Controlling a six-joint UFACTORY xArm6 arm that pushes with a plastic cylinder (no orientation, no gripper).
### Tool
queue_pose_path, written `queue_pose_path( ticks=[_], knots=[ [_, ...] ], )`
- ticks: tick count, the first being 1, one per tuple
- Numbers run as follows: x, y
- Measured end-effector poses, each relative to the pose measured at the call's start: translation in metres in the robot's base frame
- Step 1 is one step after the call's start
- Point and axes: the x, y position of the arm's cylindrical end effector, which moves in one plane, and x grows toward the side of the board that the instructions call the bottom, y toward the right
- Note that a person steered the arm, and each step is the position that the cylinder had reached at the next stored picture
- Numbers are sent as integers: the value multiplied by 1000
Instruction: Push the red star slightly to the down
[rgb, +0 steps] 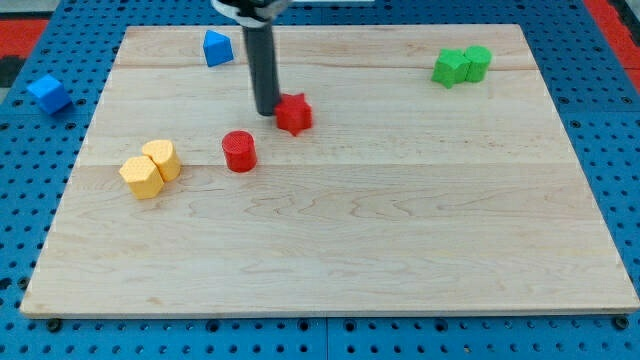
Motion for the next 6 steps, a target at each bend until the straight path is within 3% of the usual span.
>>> queue_pose_path(
  ticks=[1,3,4,5,6],
  knots=[
    [25,33],
    [-20,41],
    [0,84],
    [49,119],
    [64,127]
  ],
)
